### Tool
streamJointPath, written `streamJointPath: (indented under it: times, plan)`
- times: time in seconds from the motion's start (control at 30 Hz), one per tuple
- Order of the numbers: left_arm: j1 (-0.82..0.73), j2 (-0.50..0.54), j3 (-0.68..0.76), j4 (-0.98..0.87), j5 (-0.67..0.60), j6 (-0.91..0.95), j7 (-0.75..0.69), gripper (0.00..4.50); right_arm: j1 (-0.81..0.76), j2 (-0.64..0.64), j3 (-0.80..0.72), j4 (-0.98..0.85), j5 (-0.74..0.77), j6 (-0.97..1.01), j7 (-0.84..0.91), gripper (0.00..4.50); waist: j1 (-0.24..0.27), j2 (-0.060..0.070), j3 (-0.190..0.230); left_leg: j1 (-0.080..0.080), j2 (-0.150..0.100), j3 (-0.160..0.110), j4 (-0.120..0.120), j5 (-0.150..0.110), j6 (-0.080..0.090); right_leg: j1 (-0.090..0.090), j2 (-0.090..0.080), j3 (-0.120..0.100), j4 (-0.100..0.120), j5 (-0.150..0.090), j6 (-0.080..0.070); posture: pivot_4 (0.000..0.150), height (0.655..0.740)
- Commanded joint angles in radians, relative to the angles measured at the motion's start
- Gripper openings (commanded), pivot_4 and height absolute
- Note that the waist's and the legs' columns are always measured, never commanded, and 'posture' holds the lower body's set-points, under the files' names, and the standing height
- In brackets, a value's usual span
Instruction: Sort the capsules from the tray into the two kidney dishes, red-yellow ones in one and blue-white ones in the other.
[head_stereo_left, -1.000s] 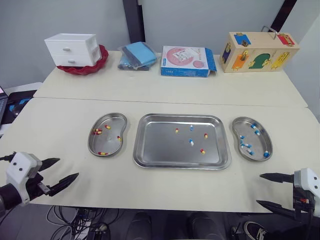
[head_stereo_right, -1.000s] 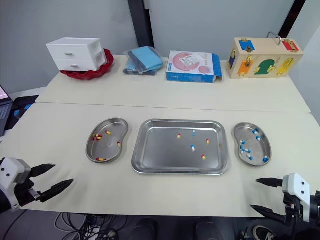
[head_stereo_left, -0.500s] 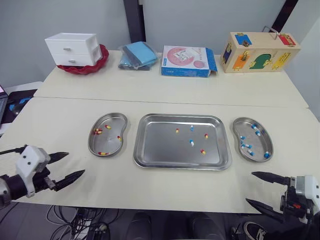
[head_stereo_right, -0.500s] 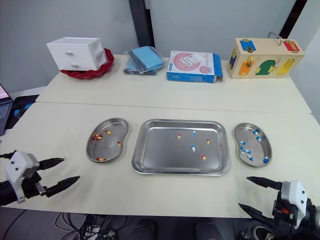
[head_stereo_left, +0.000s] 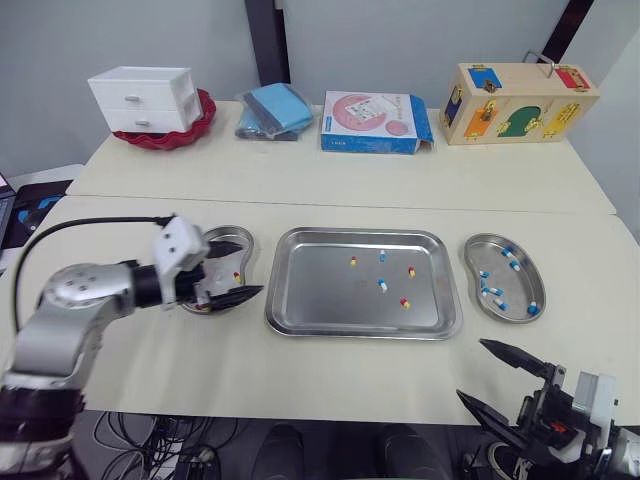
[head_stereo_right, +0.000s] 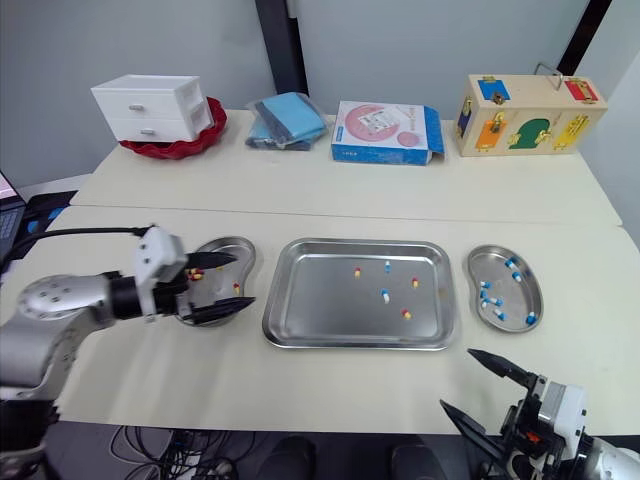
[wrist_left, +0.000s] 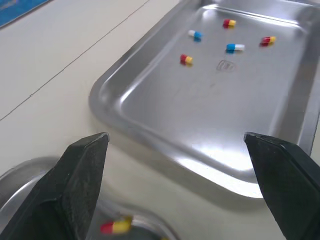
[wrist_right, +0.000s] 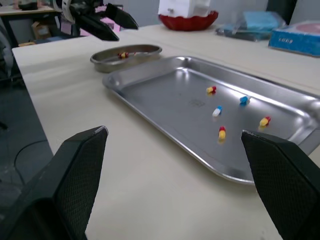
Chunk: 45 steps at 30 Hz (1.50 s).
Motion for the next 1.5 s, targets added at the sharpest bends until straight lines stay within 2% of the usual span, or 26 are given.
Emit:
streamJointPath:
  times: [0.03, 0.2, 0.3, 0.43, 0.53, 0.77, 1.2, 1.3, 1.47, 1.5]
  plan:
    - [-0.083, -0.03, -0.074, 0.029, 0.051, -0.013, -0.013, 4.5, 0.017, 0.011, 0.01, -0.025, -0.016, -0.05, -0.033, 4.49, -0.001, 0.0, 0.0, 0.0, 0.0, 0.0, 0.0, 0.0, 0.0, 0.0, 0.0, 0.0, 0.0, 0.0, 0.0, 0.15, 0.74]
    - [-0.197, -0.119, -0.182, 0.119, 0.13, -0.085, -0.035, 4.5, 0.037, 0.021, 0.027, -0.025, -0.034, -0.077, -0.074, 4.49, -0.001, 0.001, 0.0, 0.0, 0.0, 0.0, 0.0, 0.0, 0.0, 0.0, 0.0, 0.0, 0.0, 0.0, 0.0, 0.15, 0.74]
    - [-0.306, -0.239, -0.271, 0.251, 0.212, -0.154, -0.01, 4.5, 0.045, 0.043, 0.045, -0.024, -0.041, -0.104, -0.108, 4.49, 0.005, 0.001, 0.0, 0.0, 0.0, 0.0, 0.002, 0.0, 0.0, 0.0, 0.0, 0.0, 0.002, 0.0, 0.0, 0.15, 0.74]
    - [-0.414, -0.374, -0.311, 0.434, 0.285, -0.237, 0.036, 4.5, 0.055, 0.054, 0.068, -0.029, -0.054, -0.115, -0.147, 4.49, 0.004, 0.001, -0.001, -0.001, -0.002, -0.001, 0.005, 0.0, 0.0, 0.0, 0.0, 0.0, 0.003, 0.0, 0.0, 0.15, 0.74]
    - [-0.465, -0.43, -0.324, 0.534, 0.327, -0.285, 0.054, 4.5, 0.064, 0.059, 0.081, -0.033, -0.068, -0.125, -0.175, 4.49, -0.003, 0.001, -0.001, -0.001, -0.002, -0.001, 0.004, 0.0, 0.0, 0.0, 0.0, 0.0, 0.004, 0.0, 0.0, 0.15, 0.74]
    - [-0.534, -0.481, -0.356, 0.701, 0.401, -0.341, 0.031, 4.5, 0.089, 0.063, 0.105, -0.047, -0.09, -0.149, -0.227, 4.49, -0.003, 0.001, -0.001, -0.001, -0.002, -0.001, 0.004, 0.0, 0.0, -0.001, 0.0, 0.0, 0.005, 0.0, 0.0, 0.15, 0.74]
    - [-0.55, -0.521, -0.357, 0.78, 0.456, -0.321, 0.014, 4.5, 0.105, 0.054, 0.137, -0.06, -0.118, -0.167, -0.292, 4.49, -0.001, 0.001, -0.001, -0.001, -0.002, -0.001, 0.004, 0.0, 0.0, -0.001, 0.0, 0.0, 0.005, 0.0, 0.0, 0.15, 0.74]
    - [-0.55, -0.528, -0.358, 0.79, 0.459, -0.319, 0.015, 3.88, 0.106, 0.054, 0.141, -0.059, -0.122, -0.172, -0.298, 4.5, -0.001, 0.001, -0.001, -0.001, -0.002, -0.001, 0.004, 0.0, 0.0, -0.001, 0.0, 0.0, 0.005, 0.0, 0.0, 0.15, 0.74]
    - [-0.548, -0.532, -0.358, 0.8, 0.467, -0.306, 0.023, 2.08, 0.108, 0.05, 0.148, -0.057, -0.126, -0.179, -0.312, 4.5, -0.001, 0.001, -0.001, -0.001, -0.002, -0.001, 0.004, 0.0, 0.0, -0.001, 0.0, 0.0, 0.006, 0.0, 0.0, 0.15, 0.74]
    - [-0.547, -0.531, -0.359, 0.802, 0.469, -0.306, 0.026, 1.87, 0.108, 0.049, 0.149, -0.056, -0.126, -0.179, -0.313, 4.5, -0.001, 0.001, -0.001, -0.001, -0.002, -0.001, 0.004, 0.0, 0.0, -0.001, 0.0, 0.0, 0.006, 0.0, 0.0, 0.15, 0.74]
